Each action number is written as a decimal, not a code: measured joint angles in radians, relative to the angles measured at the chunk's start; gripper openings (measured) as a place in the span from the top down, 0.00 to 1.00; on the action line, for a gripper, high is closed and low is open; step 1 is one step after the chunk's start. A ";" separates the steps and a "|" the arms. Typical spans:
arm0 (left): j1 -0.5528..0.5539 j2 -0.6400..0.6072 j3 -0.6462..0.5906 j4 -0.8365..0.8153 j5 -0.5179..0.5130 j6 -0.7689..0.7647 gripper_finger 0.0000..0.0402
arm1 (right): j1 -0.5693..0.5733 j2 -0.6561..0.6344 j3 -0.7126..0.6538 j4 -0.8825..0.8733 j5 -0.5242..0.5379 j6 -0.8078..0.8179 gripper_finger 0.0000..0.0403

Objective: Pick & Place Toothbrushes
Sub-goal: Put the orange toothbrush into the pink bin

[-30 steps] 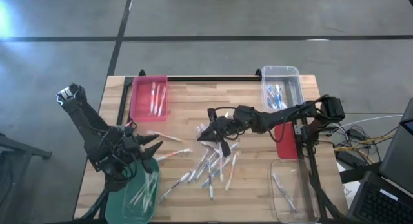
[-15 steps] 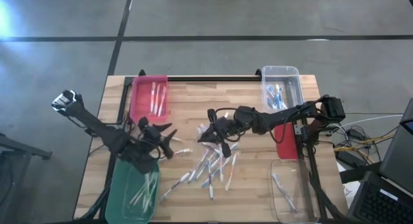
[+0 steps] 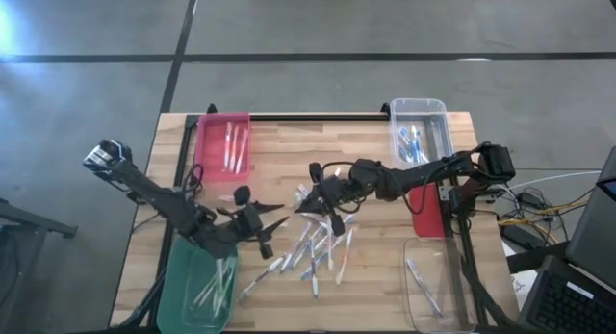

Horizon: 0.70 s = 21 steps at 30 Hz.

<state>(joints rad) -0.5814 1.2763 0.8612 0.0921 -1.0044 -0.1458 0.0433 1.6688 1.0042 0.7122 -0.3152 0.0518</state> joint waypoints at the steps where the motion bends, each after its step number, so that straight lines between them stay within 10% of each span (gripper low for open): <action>1: 0.008 0.003 0.000 0.012 0.006 0.003 0.62 | 0.000 0.000 0.000 0.003 0.000 0.000 0.97; 21: 0.148 0.011 0.000 0.097 0.307 0.037 0.62 | 0.000 0.000 0.000 0.009 0.000 -0.037 0.97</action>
<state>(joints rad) -0.4331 1.2877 0.8612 0.1892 -0.6972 -0.1085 0.0437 1.6688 1.0042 0.7209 -0.3157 0.0151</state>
